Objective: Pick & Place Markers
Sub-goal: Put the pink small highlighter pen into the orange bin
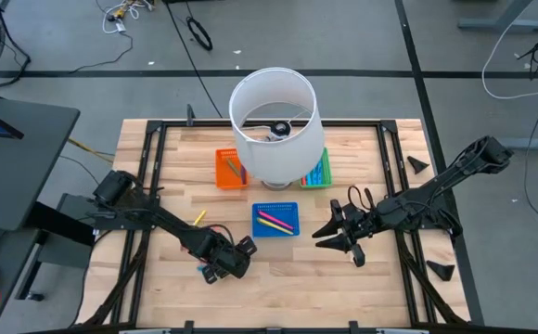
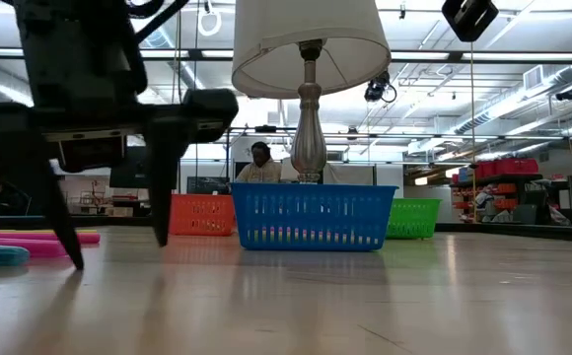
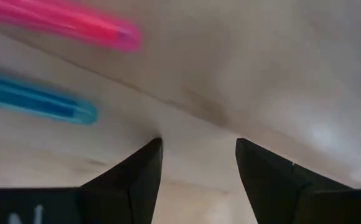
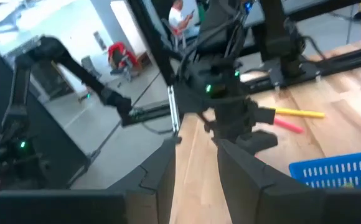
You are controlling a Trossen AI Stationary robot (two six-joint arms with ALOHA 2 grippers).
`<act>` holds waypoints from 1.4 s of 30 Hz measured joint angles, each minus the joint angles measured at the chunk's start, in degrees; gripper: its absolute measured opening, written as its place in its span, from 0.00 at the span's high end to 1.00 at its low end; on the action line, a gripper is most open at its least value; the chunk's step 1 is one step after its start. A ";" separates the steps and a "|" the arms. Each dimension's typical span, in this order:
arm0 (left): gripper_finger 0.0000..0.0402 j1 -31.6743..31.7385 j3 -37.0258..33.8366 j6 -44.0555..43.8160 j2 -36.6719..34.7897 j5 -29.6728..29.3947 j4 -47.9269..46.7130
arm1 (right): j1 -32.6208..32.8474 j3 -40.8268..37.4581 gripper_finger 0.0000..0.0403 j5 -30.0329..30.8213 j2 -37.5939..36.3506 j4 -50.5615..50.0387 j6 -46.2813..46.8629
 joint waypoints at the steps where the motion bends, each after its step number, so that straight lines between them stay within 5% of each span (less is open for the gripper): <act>1: 0.48 0.00 0.05 -0.02 0.33 0.68 0.81 | 0.00 0.00 0.71 -0.80 0.00 -0.69 -0.14; 5: 0.48 0.30 0.14 -3.23 0.99 4.81 0.76 | 0.00 0.00 0.71 -4.29 0.02 -2.76 -0.17; 15: 0.48 0.22 3.58 -4.86 1.25 4.71 -2.67 | 0.00 0.00 0.71 -5.21 0.02 -4.92 -0.55; 24: 0.48 -1.60 10.44 -6.01 1.12 6.61 -16.57 | 0.00 0.00 0.71 -5.81 -2.59 -3.71 0.39; 30: 0.48 -2.53 13.60 -3.25 1.03 4.12 -20.97 | 0.02 0.00 0.71 -5.65 -15.27 -9.87 -10.51; 36: 0.48 -3.48 14.77 -4.07 1.03 4.02 -23.76 | -0.04 -3.25 0.71 3.21 -31.32 -20.76 -14.80; 42: 0.48 -3.41 14.83 -5.24 1.01 3.90 -23.85 | -0.04 -9.33 0.71 3.95 -48.97 -24.65 -15.56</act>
